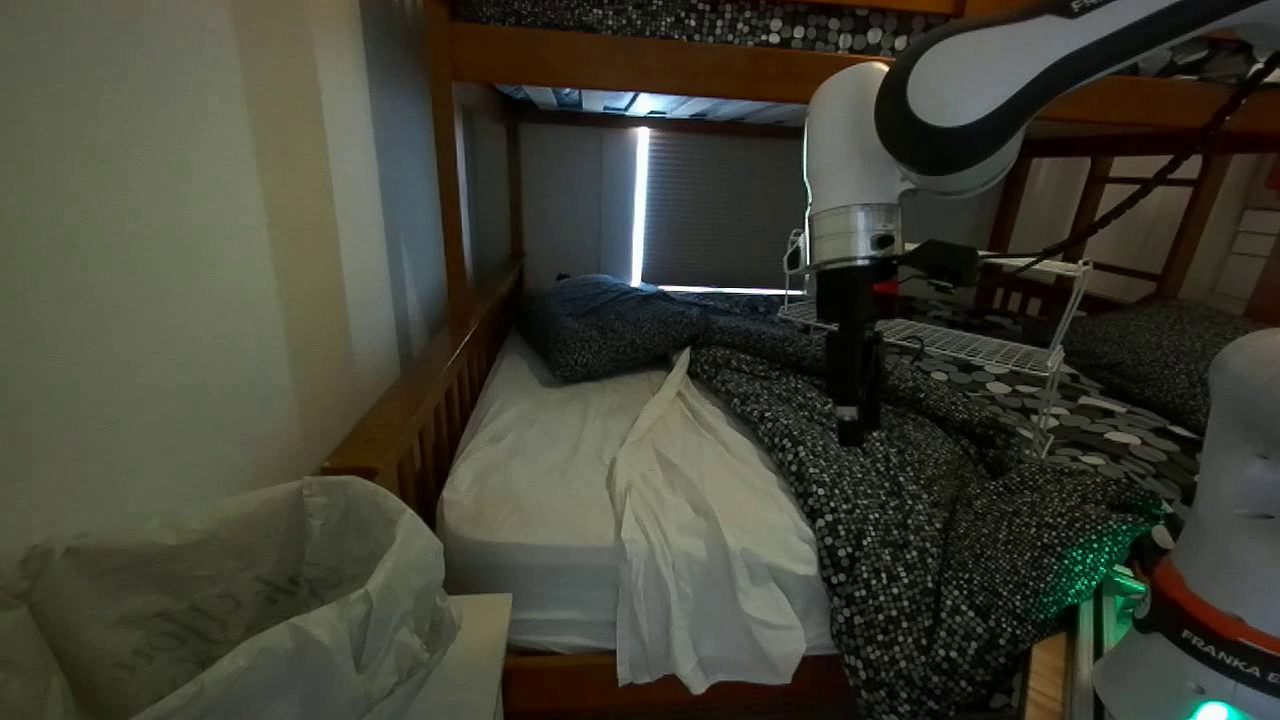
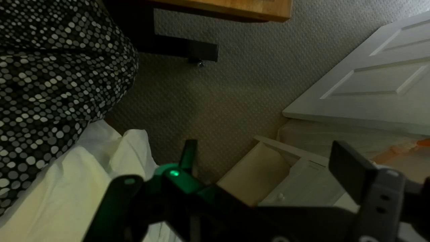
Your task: Pull the black blanket to cover the top left side of the bed
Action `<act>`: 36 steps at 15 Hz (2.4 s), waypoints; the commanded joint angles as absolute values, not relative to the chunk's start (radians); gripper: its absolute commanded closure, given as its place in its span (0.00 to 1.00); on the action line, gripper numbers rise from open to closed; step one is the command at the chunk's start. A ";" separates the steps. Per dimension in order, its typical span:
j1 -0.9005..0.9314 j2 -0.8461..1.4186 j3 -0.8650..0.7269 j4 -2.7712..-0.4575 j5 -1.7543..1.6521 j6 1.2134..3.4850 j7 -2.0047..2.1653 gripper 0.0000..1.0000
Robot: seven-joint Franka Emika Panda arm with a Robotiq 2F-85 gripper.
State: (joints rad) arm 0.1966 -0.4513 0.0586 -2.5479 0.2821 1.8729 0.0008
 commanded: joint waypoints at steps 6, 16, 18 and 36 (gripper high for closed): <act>0.121 -0.568 0.047 -2.677 0.279 1.812 0.026 0.00; -0.273 -0.708 -0.124 -2.742 -0.204 1.788 0.031 0.00; -0.352 -0.727 -0.182 -2.791 -0.317 1.822 0.033 0.00; -0.424 -0.427 -0.305 -2.755 -0.382 1.933 0.023 0.00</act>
State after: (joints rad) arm -0.4100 -0.5356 -0.2853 -2.7557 -0.3604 1.9104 0.0189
